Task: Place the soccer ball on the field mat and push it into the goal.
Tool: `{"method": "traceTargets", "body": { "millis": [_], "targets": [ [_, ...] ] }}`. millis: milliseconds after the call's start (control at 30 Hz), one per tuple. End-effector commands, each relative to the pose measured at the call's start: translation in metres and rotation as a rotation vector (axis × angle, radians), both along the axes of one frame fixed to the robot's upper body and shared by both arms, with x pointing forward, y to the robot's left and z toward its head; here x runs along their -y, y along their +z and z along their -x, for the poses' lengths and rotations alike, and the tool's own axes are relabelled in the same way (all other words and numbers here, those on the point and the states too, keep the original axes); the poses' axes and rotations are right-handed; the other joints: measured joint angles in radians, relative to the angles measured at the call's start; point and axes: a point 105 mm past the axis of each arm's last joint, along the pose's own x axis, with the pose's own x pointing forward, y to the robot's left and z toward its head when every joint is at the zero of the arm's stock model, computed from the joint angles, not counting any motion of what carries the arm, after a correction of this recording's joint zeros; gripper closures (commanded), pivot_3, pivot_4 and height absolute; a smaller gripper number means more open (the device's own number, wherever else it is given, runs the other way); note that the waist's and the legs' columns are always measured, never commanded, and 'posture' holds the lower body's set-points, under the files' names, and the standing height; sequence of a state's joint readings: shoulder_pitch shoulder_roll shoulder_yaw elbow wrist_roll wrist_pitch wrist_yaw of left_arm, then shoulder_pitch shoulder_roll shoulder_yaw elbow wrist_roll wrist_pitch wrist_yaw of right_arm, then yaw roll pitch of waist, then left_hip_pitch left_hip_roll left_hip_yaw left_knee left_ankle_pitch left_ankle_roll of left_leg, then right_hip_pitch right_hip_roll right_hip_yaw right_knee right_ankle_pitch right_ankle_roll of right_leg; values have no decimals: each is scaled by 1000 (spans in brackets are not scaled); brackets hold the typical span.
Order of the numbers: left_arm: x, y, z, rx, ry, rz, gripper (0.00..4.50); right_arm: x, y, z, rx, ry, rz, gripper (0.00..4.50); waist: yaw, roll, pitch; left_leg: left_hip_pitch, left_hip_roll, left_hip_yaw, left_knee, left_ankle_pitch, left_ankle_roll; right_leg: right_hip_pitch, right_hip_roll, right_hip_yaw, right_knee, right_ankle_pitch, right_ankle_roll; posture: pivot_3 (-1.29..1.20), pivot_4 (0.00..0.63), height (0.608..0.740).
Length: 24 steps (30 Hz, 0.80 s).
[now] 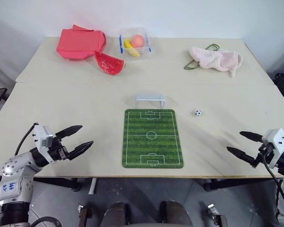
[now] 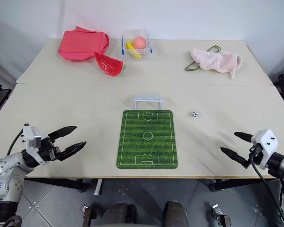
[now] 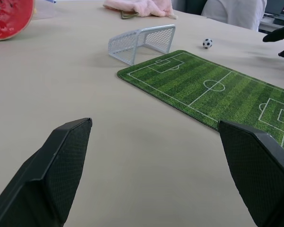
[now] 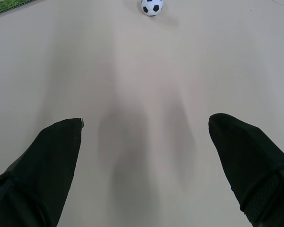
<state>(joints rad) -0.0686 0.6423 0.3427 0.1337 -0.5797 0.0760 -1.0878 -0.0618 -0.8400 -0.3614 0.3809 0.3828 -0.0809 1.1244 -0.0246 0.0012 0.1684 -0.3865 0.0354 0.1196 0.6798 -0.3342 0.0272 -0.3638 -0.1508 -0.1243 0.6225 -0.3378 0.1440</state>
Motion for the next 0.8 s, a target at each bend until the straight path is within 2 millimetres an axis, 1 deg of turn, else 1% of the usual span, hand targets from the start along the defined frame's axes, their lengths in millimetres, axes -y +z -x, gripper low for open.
{"method": "traceTargets", "body": {
  "millis": [33,167,267,433,533,600,700,767,800],
  "targets": [
    [-5,4,0,5,17,-10,0,6,18,-1,58,-14,5,20,0,0,0,0,0,0,0,0,0,0,0,0,0,0,0,0,150,740],
    [-6,9,-3,21,31,10,0,6,19,-1,50,-15,5,20,0,0,0,0,0,0,0,0,0,0,0,0,0,0,0,0,150,740],
    [-5,9,-2,20,20,-2,0,5,20,-1,18,-5,5,20,0,0,0,0,0,0,0,0,0,0,0,0,0,0,0,0,150,740],
    [-4,10,-4,9,19,0,0,-4,35,-11,-18,33,15,20,-1,0,0,0,0,0,1,0,0,0,0,0,0,0,0,0,150,740],
    [1,12,-5,10,3,10,0,-20,51,-22,-31,119,23,20,-3,0,0,0,0,0,1,0,0,0,0,0,1,0,0,0,150,740],
    [4,14,-6,31,-5,10,0,-29,53,-29,-77,163,63,20,-3,0,0,0,1,0,1,0,0,-1,0,0,1,0,0,0,150,740],
    [10,17,-5,65,-37,18,0,-50,63,-46,-57,241,67,20,-2,0,0,0,1,0,1,0,0,-1,0,0,2,0,0,0,150,740],
    [14,17,-5,69,-59,17,0,-59,63,-57,-58,264,78,20,-3,0,0,0,0,0,1,0,0,-1,0,0,2,0,0,0,150,740],
    [17,17,-4,66,-82,19,0,-66,61,-66,-56,285,84,20,-3,0,0,0,0,1,2,0,0,-2,0,0,2,0,0,0,150,740]
  ]
}}
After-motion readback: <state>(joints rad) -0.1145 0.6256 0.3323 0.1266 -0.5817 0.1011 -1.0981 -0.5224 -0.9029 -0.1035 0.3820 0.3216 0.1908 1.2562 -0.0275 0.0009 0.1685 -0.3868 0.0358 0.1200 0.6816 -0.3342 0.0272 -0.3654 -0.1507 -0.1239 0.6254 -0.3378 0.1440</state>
